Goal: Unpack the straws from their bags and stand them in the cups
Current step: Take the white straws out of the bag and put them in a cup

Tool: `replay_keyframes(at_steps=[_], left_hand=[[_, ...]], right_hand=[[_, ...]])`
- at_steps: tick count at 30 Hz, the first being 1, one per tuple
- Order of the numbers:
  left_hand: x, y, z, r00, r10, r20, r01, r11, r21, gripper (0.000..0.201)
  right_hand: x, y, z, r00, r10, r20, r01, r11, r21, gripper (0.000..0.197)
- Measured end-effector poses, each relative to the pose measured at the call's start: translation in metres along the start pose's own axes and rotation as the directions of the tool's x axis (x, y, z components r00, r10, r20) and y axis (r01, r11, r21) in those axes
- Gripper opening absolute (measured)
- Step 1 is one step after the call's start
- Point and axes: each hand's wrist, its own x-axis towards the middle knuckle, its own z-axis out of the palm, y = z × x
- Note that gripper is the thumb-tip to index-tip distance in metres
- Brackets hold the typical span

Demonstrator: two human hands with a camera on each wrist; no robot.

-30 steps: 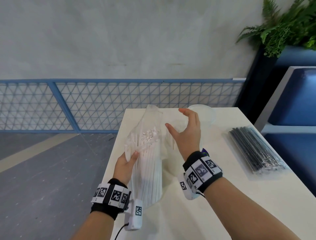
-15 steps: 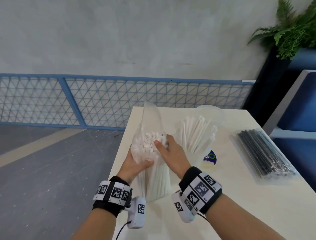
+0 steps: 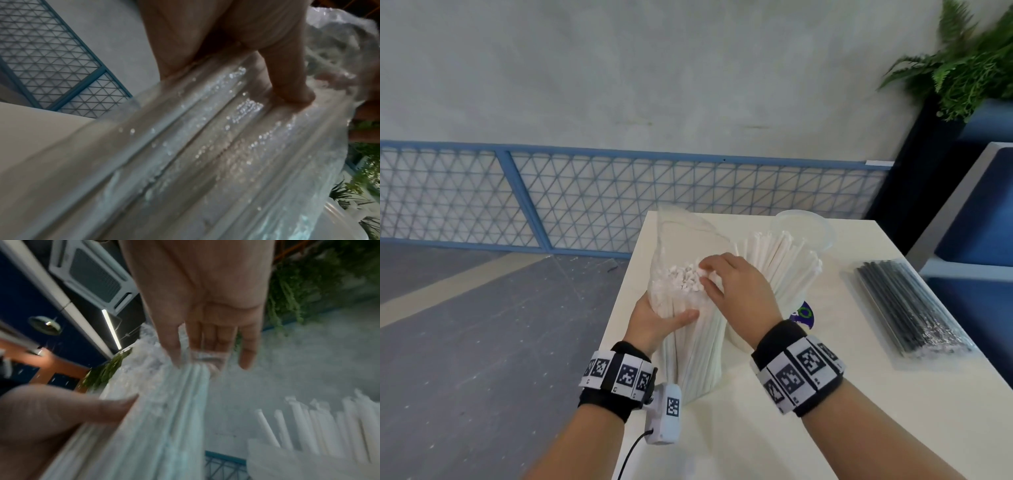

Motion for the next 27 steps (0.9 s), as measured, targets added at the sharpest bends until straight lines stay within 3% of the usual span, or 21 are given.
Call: replay_keyframes(at_steps=[2, 4, 7, 11, 15, 18, 20, 23, 27], left_hand=[[0.0, 0.001, 0.002, 1.0, 0.007, -0.008, -0.007, 1.0, 0.009, 0.05], [0.0, 0.002, 0.004, 1.0, 0.02, -0.003, -0.02, 0.999, 0.033, 0.045], [0.0, 0.002, 0.005, 0.999, 0.034, 0.019, -0.035, 0.999, 0.022, 0.052], [0.0, -0.001, 0.004, 0.998, 0.051, 0.029, -0.053, 0.998, 0.043, 0.062], [0.001, -0.004, -0.001, 0.995, 0.014, 0.094, -0.019, 0.998, 0.055, 0.083], [0.002, -0.003, -0.002, 0.998, 0.012, 0.065, -0.019, 0.995, 0.099, 0.08], [0.002, -0.002, -0.003, 1.0, 0.026, 0.016, -0.027, 0.995, 0.099, 0.074], [0.005, -0.003, -0.004, 1.0, 0.008, 0.012, -0.008, 0.998, 0.062, 0.062], [0.007, 0.0, 0.0, 0.999, 0.032, 0.009, -0.032, 0.999, 0.019, 0.058]], right_hand=[[0.002, 0.004, -0.003, 0.968, 0.161, 0.191, -0.142, 0.984, -0.111, 0.034], [0.005, 0.002, -0.006, 0.923, 0.251, 0.293, -0.23, 0.968, -0.103, 0.042], [0.012, -0.001, -0.012, 0.858, 0.317, 0.405, -0.33, 0.943, -0.038, 0.056], [0.015, 0.006, -0.021, 0.78, 0.279, 0.56, -0.352, 0.936, 0.024, 0.076], [0.006, 0.014, -0.01, 0.83, 0.32, 0.457, -0.444, 0.875, 0.194, 0.074], [0.0, 0.017, -0.003, 0.907, 0.309, 0.287, -0.388, 0.876, 0.285, 0.057], [-0.001, 0.022, -0.008, 0.921, 0.213, 0.326, -0.317, 0.897, 0.309, 0.054], [0.004, 0.031, -0.019, 0.887, 0.047, 0.46, -0.187, 0.947, 0.263, 0.056], [0.004, 0.03, -0.01, 0.983, 0.047, 0.176, -0.098, 0.951, 0.295, 0.03]])
